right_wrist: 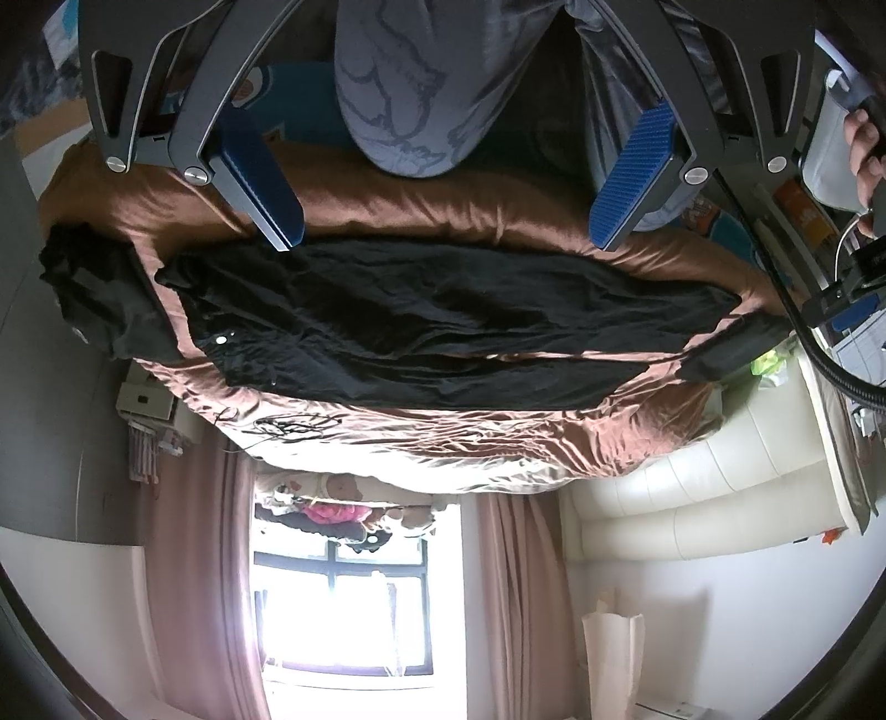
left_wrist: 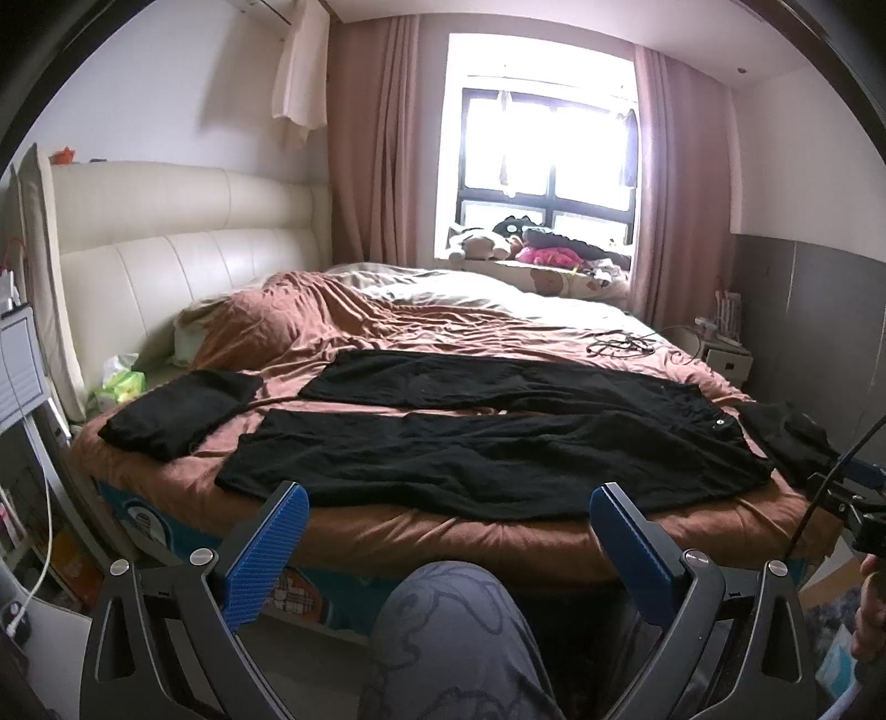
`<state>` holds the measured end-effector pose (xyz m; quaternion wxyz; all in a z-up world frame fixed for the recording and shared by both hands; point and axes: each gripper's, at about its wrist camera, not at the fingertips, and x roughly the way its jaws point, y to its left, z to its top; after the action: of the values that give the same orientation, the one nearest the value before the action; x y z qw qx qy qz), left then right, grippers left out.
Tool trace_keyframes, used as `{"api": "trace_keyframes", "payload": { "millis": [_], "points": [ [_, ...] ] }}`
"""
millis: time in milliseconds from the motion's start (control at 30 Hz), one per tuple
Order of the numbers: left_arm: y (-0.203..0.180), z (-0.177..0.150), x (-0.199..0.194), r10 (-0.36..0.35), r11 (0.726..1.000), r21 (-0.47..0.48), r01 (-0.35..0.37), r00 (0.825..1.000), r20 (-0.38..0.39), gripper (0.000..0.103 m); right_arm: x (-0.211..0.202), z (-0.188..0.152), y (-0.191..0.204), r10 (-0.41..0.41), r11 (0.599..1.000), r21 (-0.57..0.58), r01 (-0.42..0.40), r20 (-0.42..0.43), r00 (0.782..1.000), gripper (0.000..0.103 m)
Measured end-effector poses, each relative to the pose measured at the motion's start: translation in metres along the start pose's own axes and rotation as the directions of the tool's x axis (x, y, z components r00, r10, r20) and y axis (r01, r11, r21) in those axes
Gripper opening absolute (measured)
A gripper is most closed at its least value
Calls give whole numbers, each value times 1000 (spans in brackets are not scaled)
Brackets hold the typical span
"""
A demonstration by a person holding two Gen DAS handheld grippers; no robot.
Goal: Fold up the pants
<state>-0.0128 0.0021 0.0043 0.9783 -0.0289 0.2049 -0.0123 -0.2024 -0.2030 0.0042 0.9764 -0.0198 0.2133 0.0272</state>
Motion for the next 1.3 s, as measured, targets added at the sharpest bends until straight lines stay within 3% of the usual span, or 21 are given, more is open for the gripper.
{"api": "trace_keyframes", "payload": {
  "millis": [1300],
  "points": [
    [-2, -8, -18, -12, 999, 31, 12, 1000, 25, 103, -10, -1, -1, -11, 1000, 10, 10, 10, 1000, 103]
  ]
}}
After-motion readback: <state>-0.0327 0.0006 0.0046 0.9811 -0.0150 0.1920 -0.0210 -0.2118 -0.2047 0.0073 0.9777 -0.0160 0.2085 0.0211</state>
